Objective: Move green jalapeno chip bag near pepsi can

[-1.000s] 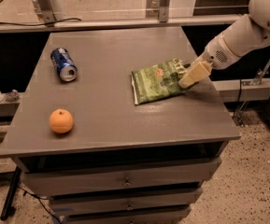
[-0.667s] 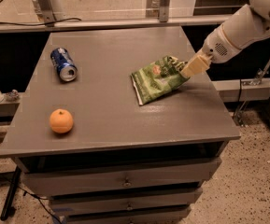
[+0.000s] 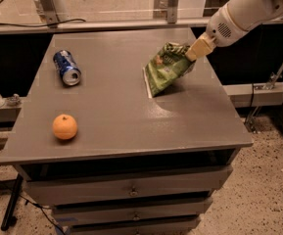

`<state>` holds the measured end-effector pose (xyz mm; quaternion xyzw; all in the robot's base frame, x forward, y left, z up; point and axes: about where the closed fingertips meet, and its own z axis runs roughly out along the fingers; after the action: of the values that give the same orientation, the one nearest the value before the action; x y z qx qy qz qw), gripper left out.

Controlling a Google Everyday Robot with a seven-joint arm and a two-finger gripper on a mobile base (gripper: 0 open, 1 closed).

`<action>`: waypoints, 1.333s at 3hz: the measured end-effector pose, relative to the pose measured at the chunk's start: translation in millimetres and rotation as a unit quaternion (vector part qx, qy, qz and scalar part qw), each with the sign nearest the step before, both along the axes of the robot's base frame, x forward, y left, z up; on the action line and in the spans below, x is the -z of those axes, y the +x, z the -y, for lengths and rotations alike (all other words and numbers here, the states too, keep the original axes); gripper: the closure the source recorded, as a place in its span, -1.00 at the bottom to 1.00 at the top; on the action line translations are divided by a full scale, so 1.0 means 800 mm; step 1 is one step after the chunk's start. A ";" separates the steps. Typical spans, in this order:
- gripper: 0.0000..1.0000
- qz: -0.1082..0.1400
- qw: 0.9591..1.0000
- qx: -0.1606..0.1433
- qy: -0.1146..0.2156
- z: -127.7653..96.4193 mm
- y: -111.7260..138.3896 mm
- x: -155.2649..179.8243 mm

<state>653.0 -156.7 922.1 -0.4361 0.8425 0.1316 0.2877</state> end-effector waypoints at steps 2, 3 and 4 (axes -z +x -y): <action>1.00 0.017 0.998 0.057 0.027 -0.059 0.041 -0.044; 1.00 0.012 0.998 0.047 0.033 -0.106 0.044 -0.047; 1.00 0.009 0.999 0.023 0.032 -0.156 0.038 -0.046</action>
Offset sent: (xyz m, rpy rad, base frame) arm 0.0484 0.0830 0.0552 0.0854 -0.0458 -0.1544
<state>683.5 -31.7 958.6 -0.4080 0.8452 0.1482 0.3119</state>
